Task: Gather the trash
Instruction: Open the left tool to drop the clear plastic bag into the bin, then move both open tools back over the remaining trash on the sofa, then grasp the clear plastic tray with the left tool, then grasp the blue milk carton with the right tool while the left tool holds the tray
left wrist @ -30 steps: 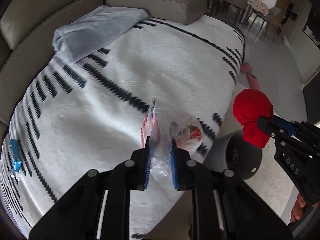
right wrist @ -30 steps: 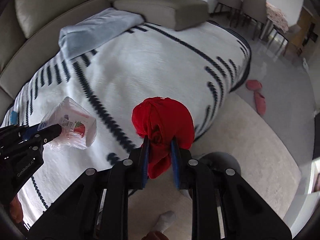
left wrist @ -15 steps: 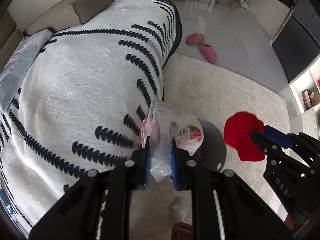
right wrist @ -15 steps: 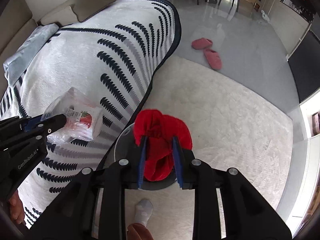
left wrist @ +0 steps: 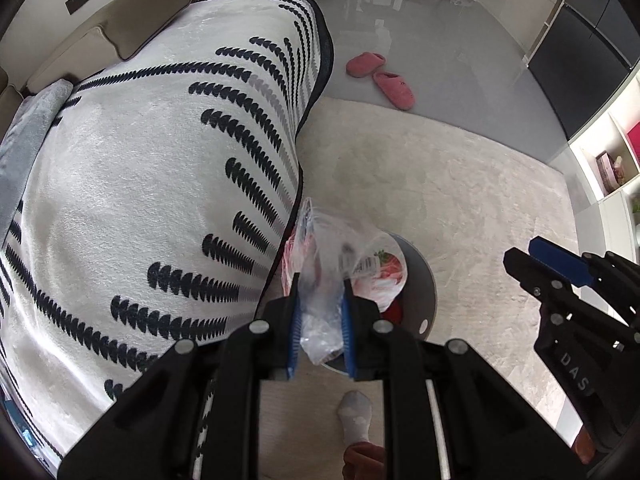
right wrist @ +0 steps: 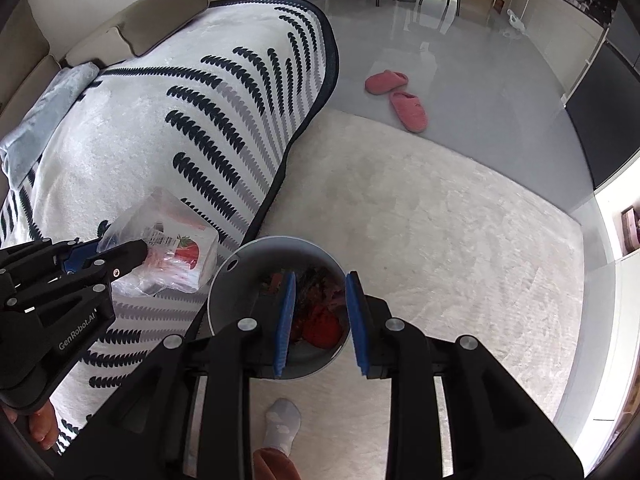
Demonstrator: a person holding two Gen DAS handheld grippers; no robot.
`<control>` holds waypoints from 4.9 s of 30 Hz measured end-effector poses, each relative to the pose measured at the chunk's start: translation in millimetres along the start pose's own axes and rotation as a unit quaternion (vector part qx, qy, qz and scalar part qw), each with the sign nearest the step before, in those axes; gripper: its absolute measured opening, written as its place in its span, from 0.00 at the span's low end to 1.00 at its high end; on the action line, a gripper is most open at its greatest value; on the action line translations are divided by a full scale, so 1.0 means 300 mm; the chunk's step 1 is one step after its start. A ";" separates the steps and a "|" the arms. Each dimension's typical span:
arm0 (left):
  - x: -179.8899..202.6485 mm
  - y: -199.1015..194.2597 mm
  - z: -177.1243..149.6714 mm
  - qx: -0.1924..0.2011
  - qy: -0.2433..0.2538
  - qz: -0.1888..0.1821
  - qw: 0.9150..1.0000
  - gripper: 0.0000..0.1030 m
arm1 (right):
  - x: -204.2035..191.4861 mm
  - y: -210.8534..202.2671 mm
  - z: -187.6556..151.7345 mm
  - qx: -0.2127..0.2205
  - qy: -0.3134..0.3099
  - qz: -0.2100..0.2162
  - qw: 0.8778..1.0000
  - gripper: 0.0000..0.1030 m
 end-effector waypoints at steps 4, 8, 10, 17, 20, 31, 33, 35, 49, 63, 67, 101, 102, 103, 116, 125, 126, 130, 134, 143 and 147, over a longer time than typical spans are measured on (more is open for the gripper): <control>0.045 0.019 -0.014 -0.006 0.010 -0.010 1.000 0.17 | 0.017 -0.016 -0.007 0.000 0.004 -0.005 1.000 0.24; 0.097 0.065 -0.047 -0.022 0.035 -0.019 0.999 0.26 | 0.037 -0.026 -0.019 -0.002 0.009 -0.010 1.000 0.24; 0.111 0.073 -0.058 -0.021 0.036 -0.018 0.999 0.56 | 0.044 -0.032 -0.023 -0.002 0.009 -0.013 1.000 0.24; 0.109 0.035 -0.061 -0.010 0.031 -0.018 0.999 0.62 | 0.033 -0.053 -0.025 -0.001 -0.005 -0.012 1.000 0.24; 0.062 0.002 -0.070 -0.006 0.020 -0.010 1.000 0.62 | -0.002 -0.066 -0.015 0.003 -0.017 -0.008 1.000 0.24; -0.372 -0.219 -0.187 0.015 -0.089 0.072 0.993 0.67 | -0.406 -0.133 0.029 0.018 -0.091 0.070 0.993 0.24; -0.480 -0.275 -0.230 0.018 -0.114 0.091 0.989 0.67 | -0.524 -0.155 0.035 0.020 -0.109 0.092 0.990 0.24; -0.589 -0.334 -0.278 0.022 -0.141 0.112 0.983 0.67 | -0.645 -0.183 0.039 0.026 -0.130 0.111 0.985 0.24; -1.280 -0.758 -0.752 0.024 -0.305 0.237 0.922 0.67 | -1.533 -0.388 -0.095 0.037 -0.278 0.241 0.929 0.28; -1.820 -1.137 -1.356 0.015 -0.462 0.355 0.813 0.67 | -2.385 -0.580 -0.464 0.025 -0.424 0.363 0.829 0.30; -1.937 -1.198 -1.490 0.018 -0.496 0.378 0.781 0.67 | -2.548 -0.611 -0.559 0.023 -0.449 0.382 0.807 0.31; -2.316 -0.984 -1.716 -0.008 -0.559 0.337 0.757 0.32 | -2.867 -0.507 -0.777 -0.011 -0.518 0.380 0.766 0.31; -2.313 -0.980 -1.720 -0.012 -0.557 0.337 0.759 0.26 | -2.869 -0.507 -0.778 -0.011 -0.519 0.380 0.766 0.31; -2.312 -0.979 -1.724 -0.014 -0.555 0.339 0.759 0.23 | -2.871 -0.508 -0.781 -0.011 -0.520 0.381 0.765 0.31; -2.308 -1.111 -1.723 0.029 -0.538 0.363 0.760 0.14 | -2.944 -0.534 -0.817 0.009 -0.515 0.387 0.765 0.63; -2.273 -1.173 -1.795 0.030 -0.539 0.377 0.753 0.14 | -3.066 -0.489 -0.909 -0.010 -0.500 0.380 0.778 0.72; -2.273 -1.177 -1.800 0.030 -0.538 0.378 0.753 0.14 | -3.072 -0.486 -0.922 -0.011 -0.500 0.378 0.779 0.72; -2.270 -1.198 -1.822 0.033 -0.542 0.380 0.749 0.14 | -3.106 -0.471 -0.970 0.008 -0.518 0.366 0.773 0.73; -2.272 -1.211 -1.836 0.034 -0.545 0.383 0.745 0.14 | -3.128 -0.474 -1.001 0.040 -0.551 0.348 0.758 0.73; -2.264 -1.233 -1.849 0.036 -0.550 0.386 0.740 0.14 | -3.128 -0.471 -0.981 0.064 -0.583 0.321 0.743 0.40; -2.258 -1.238 -1.841 0.037 -0.549 0.386 0.740 0.14 | -3.123 -0.474 -0.975 0.057 -0.578 0.326 0.746 0.34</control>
Point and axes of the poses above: each gripper's, at about its wrist camera, not at the fingertips, and y roughly the way its jaws point, x to its right, z to its top, the point moved 6 cm from there along y, roughly the way its jaws point, and after that the axes turned 11 degrees about x, right-handed, at the moved point
